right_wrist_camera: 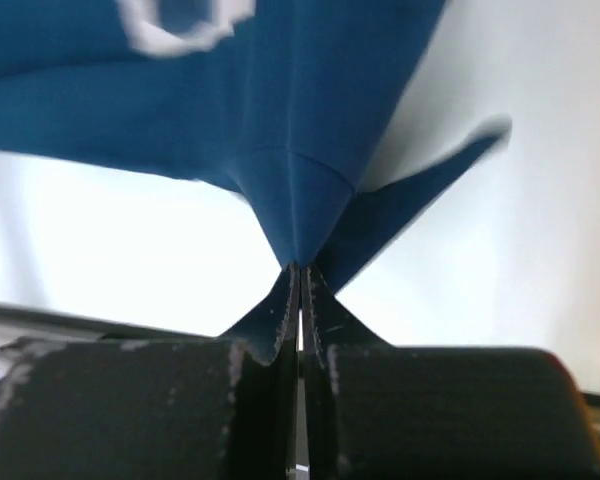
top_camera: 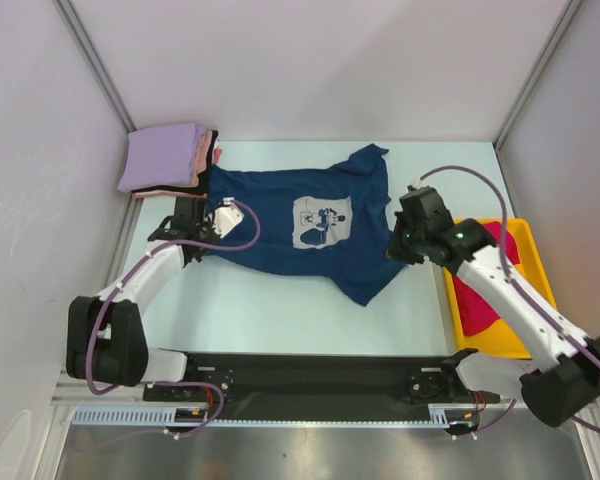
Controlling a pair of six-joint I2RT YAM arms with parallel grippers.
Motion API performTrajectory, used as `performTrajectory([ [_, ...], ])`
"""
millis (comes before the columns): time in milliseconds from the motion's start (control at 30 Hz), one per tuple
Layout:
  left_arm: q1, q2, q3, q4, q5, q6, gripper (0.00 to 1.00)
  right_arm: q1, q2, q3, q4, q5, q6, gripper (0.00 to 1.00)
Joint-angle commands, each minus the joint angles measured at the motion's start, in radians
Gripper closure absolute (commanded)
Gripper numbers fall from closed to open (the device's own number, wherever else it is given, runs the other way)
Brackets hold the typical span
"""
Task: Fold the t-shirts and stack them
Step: Flatten the tshirt out
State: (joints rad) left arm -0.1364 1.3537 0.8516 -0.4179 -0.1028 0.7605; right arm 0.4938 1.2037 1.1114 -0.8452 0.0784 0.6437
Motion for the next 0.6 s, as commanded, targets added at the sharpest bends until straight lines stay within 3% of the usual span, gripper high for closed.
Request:
performTrajectory([
  [0, 0.015, -0.030, 0.050, 0.004, -0.011, 0.013, 1.00, 0.020, -0.061, 0.087, -0.192, -0.034, 0.016, 1.00],
  [200, 0.015, -0.007, 0.076, 0.016, 0.032, 0.016, 1.00, -0.176, 0.075, 0.039, 0.099, -0.184, -0.045, 1.00],
  [333, 0.014, 0.022, 0.095, 0.016, 0.060, 0.008, 1.00, -0.245, 0.308, 0.163, 0.228, -0.198, -0.097, 0.98],
  [367, 0.014, 0.025, 0.095, 0.019, 0.063, 0.008, 1.00, -0.254, 0.411, 0.192, 0.235, -0.190, -0.120, 0.95],
  [400, 0.014, 0.031, 0.095, 0.022, 0.066, 0.007, 1.00, -0.259, 0.456, 0.255, 0.242, -0.196, -0.136, 0.84],
  [467, 0.014, 0.038, 0.095, 0.022, 0.075, 0.003, 1.00, -0.285, 0.578, 0.315, 0.241, -0.198, -0.167, 0.71],
  [567, 0.014, 0.044, 0.093, 0.018, 0.078, -0.010, 1.00, -0.340, 0.655, 0.380, 0.172, -0.154, -0.249, 0.58],
])
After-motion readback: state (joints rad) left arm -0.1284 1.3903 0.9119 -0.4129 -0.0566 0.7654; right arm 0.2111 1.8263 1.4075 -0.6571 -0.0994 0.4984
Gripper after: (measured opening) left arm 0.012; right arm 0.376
